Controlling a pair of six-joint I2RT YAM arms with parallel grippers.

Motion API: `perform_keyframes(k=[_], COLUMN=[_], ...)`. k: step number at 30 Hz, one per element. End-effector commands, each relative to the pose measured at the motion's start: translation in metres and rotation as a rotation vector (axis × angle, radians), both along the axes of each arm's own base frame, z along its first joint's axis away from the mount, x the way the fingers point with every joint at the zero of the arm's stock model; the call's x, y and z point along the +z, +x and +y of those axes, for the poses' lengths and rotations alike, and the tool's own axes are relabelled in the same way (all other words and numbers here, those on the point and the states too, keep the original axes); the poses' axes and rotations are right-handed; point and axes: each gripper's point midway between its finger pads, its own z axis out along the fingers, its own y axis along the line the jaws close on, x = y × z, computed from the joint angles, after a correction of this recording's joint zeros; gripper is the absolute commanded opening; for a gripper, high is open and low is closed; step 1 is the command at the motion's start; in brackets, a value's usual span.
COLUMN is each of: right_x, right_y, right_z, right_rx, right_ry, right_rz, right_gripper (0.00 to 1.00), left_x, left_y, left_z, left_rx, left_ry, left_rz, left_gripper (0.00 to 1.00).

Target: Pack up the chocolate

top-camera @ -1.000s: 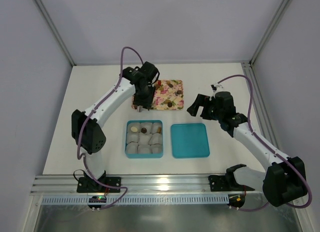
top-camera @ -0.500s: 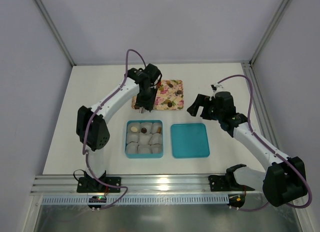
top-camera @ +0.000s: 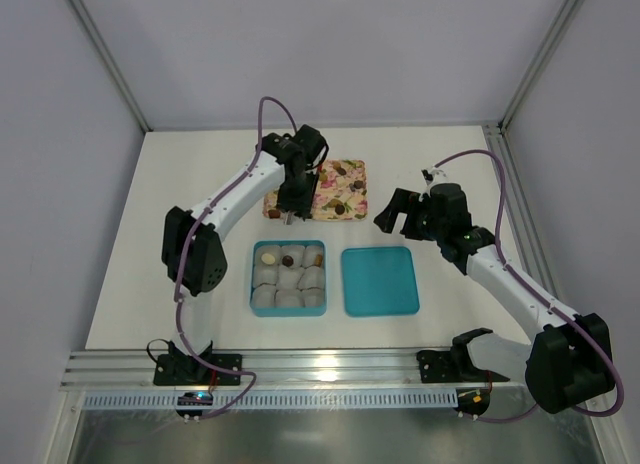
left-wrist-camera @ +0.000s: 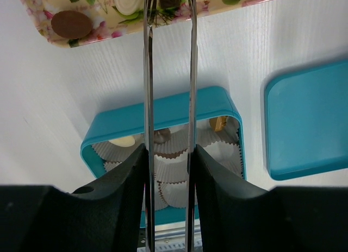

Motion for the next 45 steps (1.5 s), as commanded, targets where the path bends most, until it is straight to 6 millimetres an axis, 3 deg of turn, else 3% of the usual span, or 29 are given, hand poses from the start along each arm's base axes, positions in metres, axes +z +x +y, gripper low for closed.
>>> perform_keyframes(k=[1, 12, 32, 38, 45], right_x=[0.011, 0.012, 0.012, 0.011, 0.010], right_y=[0.002, 0.001, 0.001, 0.002, 0.002], right_z=[0.001, 0.001, 0.002, 0.002, 0.002], right_rx=[0.004, 0.006, 0.006, 0.008, 0.006], right_ry=[0.004, 0.004, 0.010, 0.009, 0.005], right_rz=[-0.044, -0.043, -0.043, -0.042, -0.039], right_gripper=[1.00, 1.00, 1.00, 1.00, 1.00], left_x=[0.010, 0.016, 0.011, 0.013, 0.024], left_y=[0.009, 0.001, -0.004, 0.000, 0.013], left_z=[-0.006, 0.002, 0.002, 0.001, -0.002], left_rx=[-0.018, -0.027, -0.035, -0.036, -0.023], left_ry=[-0.029, -0.007, -0.005, -0.002, -0.004], left_rz=[-0.028, -0.021, 0.008, -0.005, -0.054], left_gripper=[0.37, 0.38, 0.34, 0.28, 0.27])
